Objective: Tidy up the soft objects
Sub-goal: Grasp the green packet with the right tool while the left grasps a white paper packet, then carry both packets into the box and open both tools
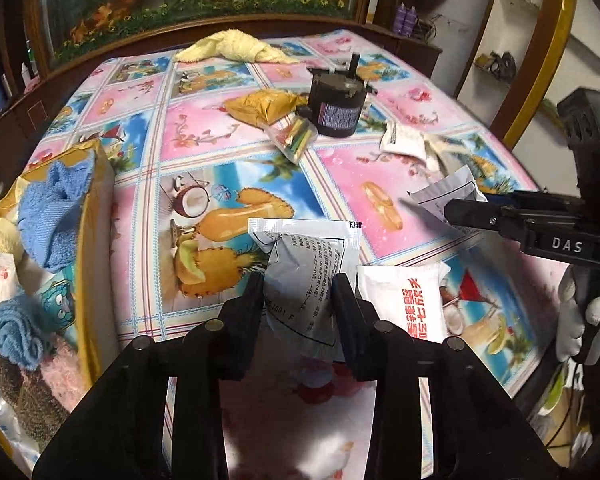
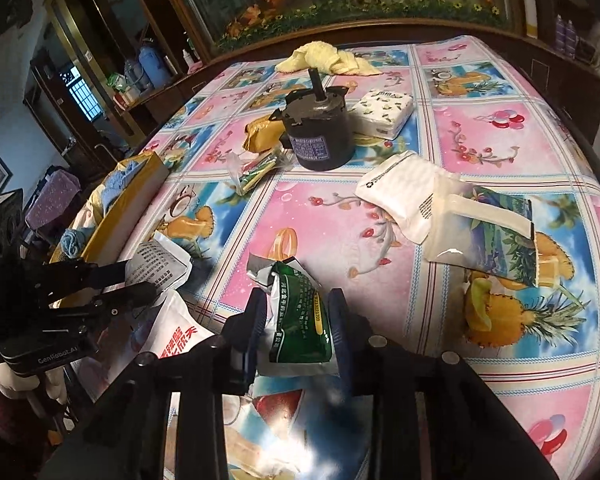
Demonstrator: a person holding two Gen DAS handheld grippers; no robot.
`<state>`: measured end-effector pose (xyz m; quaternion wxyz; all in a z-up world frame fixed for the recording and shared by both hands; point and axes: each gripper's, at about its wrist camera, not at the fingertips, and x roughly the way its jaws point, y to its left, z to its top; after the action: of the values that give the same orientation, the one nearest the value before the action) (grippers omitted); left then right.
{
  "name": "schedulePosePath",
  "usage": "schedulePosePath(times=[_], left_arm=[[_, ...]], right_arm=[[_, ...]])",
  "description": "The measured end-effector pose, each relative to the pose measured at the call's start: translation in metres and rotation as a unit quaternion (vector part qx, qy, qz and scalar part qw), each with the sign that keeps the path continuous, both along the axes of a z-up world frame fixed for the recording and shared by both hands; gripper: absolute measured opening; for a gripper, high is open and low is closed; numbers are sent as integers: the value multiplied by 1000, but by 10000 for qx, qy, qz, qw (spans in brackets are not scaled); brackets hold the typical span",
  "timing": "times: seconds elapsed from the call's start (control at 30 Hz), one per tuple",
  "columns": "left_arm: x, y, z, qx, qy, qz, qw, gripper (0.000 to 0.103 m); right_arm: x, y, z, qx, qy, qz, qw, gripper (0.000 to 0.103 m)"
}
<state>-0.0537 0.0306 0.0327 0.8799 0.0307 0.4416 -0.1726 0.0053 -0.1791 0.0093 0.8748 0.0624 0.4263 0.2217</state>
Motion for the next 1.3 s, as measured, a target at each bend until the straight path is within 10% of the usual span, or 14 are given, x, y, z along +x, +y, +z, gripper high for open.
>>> schedulePosePath(times=[0.4, 0.7, 1.0, 1.3], left_arm=[[-71, 101, 48, -718, -538, 1022, 9907, 34], [-98, 193, 14, -568, -198, 2394, 9690, 38], [-107, 209, 10, -756, -190, 2276, 9706, 43], [-119, 234, 23, -870, -544, 2621, 9596, 43]], right_arm=[[-22, 61, 49, 332, -347, 823, 9954, 31], [-32, 192, 47, 571, 96, 2259, 9724, 31], [-48, 284, 27, -56, 218, 2888, 9571, 35], [-49, 285, 28, -140, 238, 2875, 9574, 50]])
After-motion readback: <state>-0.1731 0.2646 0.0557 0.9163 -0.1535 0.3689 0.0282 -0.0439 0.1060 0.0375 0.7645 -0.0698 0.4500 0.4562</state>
